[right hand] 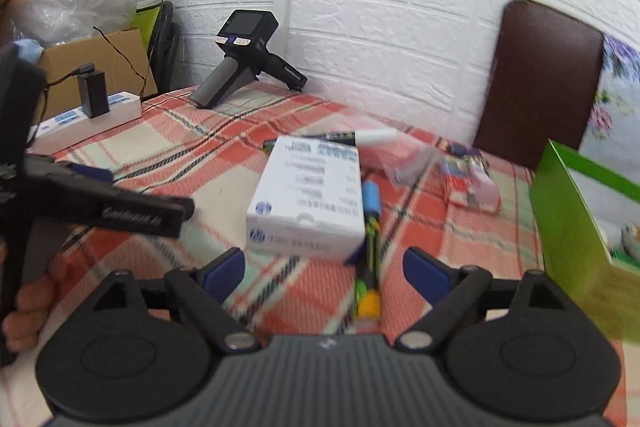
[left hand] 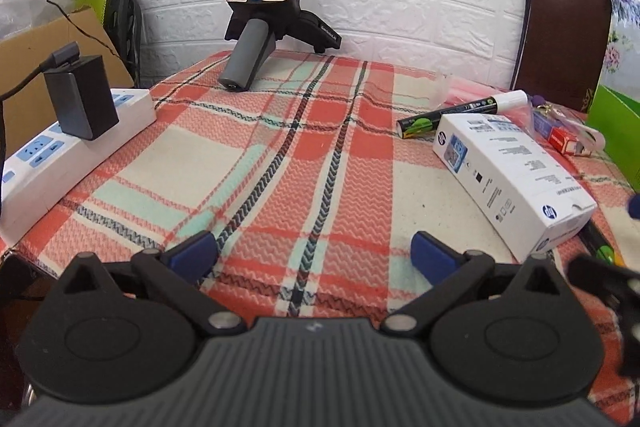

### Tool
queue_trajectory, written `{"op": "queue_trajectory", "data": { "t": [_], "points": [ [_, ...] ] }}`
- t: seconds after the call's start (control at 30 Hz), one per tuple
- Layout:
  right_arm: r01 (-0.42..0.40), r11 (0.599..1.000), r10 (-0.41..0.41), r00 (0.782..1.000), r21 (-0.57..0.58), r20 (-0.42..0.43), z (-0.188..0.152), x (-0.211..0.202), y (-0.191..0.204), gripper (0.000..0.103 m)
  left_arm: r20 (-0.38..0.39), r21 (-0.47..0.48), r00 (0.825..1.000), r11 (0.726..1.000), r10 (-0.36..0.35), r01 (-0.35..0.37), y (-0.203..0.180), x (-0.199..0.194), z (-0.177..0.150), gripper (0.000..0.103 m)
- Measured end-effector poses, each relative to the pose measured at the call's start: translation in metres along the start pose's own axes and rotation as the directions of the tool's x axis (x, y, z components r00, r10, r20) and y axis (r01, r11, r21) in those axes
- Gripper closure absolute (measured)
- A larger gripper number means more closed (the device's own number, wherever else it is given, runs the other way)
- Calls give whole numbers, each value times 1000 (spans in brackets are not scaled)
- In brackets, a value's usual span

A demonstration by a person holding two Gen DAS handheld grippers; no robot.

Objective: Organize objects
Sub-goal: 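Move the right gripper back to the white HP box on the table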

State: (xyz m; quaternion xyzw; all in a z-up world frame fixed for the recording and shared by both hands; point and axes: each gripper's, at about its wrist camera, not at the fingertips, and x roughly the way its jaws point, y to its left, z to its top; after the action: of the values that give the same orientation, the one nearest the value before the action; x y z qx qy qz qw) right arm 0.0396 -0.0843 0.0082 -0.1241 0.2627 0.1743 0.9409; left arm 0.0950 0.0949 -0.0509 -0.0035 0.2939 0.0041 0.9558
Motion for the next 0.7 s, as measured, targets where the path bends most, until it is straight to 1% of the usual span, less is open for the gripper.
{"op": "queue_trajectory", "data": {
  "t": [0.07,0.13,0.17,0.2,0.23,0.27,0.33,0.43,0.5,0.57,0.63,0.7],
  "points": [
    [6,1000,-6,1000,-20,-9,7,18,3,13,3,-2,1000,1000,1,-1,0,0,-1,0],
    [-10,999,9,999,-30,-38,12,36,5,14,4,1,1000,1000,12,-12,-1,0,-1,1],
    [-41,999,40,998,-21,-46,13,42,4,17,2,-9,999,999,38,-38,0,1,-1,2],
    [-83,997,82,996,-9,-44,12,43,4,20,3,-22,999,999,45,-45,2,1,-1,2],
    [-90,996,89,995,-16,-52,12,43,6,39,4,-25,999,999,43,-42,3,1,0,1],
    [-78,996,75,995,-44,-62,10,40,12,66,5,-19,999,999,33,-32,2,1,-1,0],
    [-98,991,94,994,-93,-55,2,30,20,83,4,-17,999,999,34,-34,2,1,-1,0],
    [-84,985,80,996,-152,-36,-11,11,25,84,4,-17,999,999,35,-35,2,1,-1,0],
    [-77,983,74,997,-167,-26,-14,3,24,77,5,-20,999,999,34,-34,1,0,-1,0],
    [-80,983,79,997,-163,-13,-15,-3,21,57,8,-30,1000,999,26,-26,3,-1,-1,0],
    [-76,984,77,997,-160,-6,-15,-4,19,52,11,-51,1000,999,10,-9,7,-2,-1,0],
    [-76,985,75,997,-157,-12,-14,-3,17,51,6,-76,1000,997,-14,15,12,-5,2,0]
  ]
}}
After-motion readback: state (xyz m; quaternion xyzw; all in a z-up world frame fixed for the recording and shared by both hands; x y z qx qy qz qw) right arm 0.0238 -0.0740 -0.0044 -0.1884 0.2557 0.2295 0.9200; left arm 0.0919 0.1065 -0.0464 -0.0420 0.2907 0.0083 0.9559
